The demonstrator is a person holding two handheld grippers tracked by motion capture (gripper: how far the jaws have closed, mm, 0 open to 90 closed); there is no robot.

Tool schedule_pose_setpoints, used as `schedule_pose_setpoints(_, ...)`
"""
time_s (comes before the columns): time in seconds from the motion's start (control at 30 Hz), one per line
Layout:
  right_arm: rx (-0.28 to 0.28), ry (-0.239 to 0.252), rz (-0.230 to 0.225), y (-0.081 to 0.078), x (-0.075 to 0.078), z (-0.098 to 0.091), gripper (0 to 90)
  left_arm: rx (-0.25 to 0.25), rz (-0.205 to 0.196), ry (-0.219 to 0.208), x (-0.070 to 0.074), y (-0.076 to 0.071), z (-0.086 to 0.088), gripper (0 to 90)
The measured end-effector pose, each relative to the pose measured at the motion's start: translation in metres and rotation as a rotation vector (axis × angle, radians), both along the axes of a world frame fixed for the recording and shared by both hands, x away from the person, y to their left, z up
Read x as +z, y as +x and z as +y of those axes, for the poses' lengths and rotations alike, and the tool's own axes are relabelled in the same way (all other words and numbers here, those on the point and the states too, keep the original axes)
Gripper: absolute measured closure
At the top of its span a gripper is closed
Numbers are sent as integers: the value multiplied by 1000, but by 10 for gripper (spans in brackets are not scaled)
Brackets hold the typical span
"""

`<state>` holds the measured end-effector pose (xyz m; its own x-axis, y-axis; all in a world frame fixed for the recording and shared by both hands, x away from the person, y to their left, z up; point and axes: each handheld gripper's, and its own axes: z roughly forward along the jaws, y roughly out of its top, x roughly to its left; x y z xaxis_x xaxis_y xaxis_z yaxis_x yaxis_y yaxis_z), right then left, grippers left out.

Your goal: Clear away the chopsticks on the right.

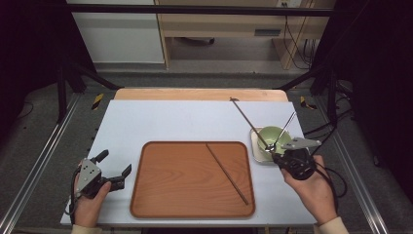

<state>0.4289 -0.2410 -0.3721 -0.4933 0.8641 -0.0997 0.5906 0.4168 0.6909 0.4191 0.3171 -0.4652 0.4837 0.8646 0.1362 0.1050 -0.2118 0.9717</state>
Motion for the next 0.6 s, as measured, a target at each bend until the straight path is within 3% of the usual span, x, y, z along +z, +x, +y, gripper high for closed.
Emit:
schedule_pose_setpoints(0.23,79,-4,76,-11,-23,35,848,2,-1,-4,1,0,1,35)
schedule_pose_setpoints(0.6,122,-4,185,-27,-46,62,847,0,-2,-4,1,0,2,35)
